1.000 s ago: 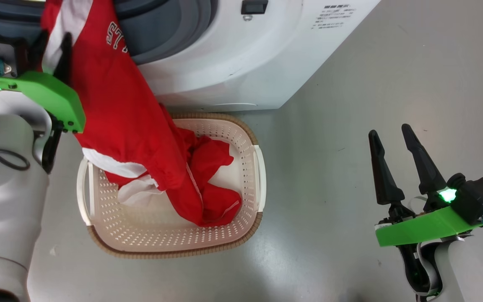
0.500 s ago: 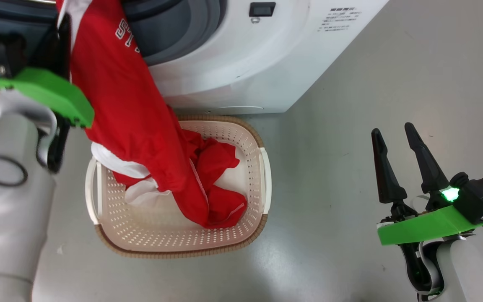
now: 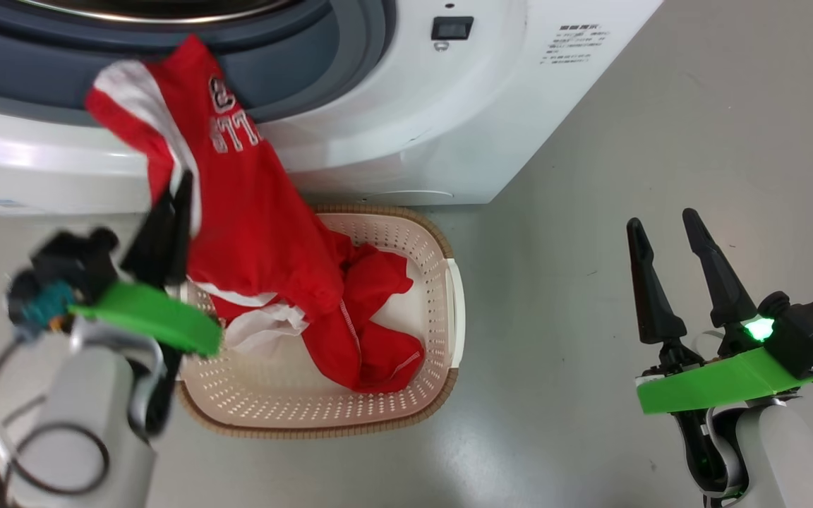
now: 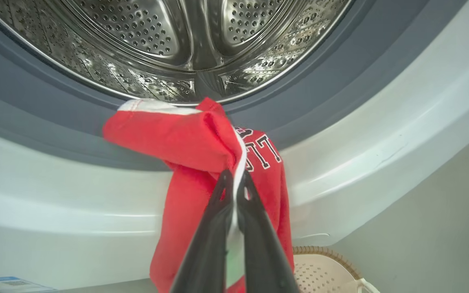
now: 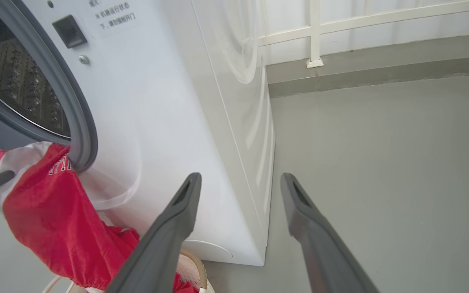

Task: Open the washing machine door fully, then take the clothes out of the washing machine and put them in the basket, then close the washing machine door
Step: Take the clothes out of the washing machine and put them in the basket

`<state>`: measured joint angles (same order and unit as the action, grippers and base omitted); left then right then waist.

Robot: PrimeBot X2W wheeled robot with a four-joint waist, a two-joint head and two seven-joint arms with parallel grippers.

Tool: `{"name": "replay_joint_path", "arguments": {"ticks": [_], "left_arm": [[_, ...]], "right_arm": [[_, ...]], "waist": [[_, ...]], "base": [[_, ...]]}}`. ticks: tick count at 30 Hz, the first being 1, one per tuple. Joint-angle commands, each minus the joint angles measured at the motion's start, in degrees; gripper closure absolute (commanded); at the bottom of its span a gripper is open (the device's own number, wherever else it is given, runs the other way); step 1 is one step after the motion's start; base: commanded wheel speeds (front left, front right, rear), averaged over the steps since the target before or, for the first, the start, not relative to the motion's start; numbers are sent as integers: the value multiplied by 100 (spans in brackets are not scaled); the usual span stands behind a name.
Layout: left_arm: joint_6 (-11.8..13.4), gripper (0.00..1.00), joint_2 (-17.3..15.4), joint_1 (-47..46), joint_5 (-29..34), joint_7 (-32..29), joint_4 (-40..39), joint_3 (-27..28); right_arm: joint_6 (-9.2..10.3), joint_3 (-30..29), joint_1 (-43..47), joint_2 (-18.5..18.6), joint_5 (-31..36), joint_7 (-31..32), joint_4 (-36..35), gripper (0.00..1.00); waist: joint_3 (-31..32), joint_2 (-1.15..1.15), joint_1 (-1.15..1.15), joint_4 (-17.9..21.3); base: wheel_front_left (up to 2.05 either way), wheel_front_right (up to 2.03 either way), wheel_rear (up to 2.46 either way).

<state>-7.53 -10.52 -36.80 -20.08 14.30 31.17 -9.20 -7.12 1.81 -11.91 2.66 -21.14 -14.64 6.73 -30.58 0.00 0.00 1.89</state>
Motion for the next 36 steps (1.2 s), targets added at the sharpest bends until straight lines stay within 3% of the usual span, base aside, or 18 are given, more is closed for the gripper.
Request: {"name": "replay_joint_path", "arguments": {"ticks": [1,8,15,23,36], "left_arm": [[4,100,-164,237,64,69,-231,174],[4,100,-36,916,119,70,-303,-129],[4,100,73,998,27,70,337,-705],[4,100,145,503,-187,70,1360,-1213],[4,100,76,-356,-439,70,2197,-1529]], "right_arm": [[-36,107,132,21,30,-36,-132,0],[-36,128,130,21,49,-36,-120,0],[-36,168,89,21,47,-36,-137,0],[-36,198,1,21,2,-36,-186,0],[-36,197,-187,21,-45,-36,-260,0]], "waist": [[15,0,0,-8],[-3,0,0,-35],[-96,0,0,30],[-352,0,0,115],[-764,0,0,182]], "base": [[0,0,0],[0,0,0],[0,0,0],[0,0,0],[0,0,0]]}}
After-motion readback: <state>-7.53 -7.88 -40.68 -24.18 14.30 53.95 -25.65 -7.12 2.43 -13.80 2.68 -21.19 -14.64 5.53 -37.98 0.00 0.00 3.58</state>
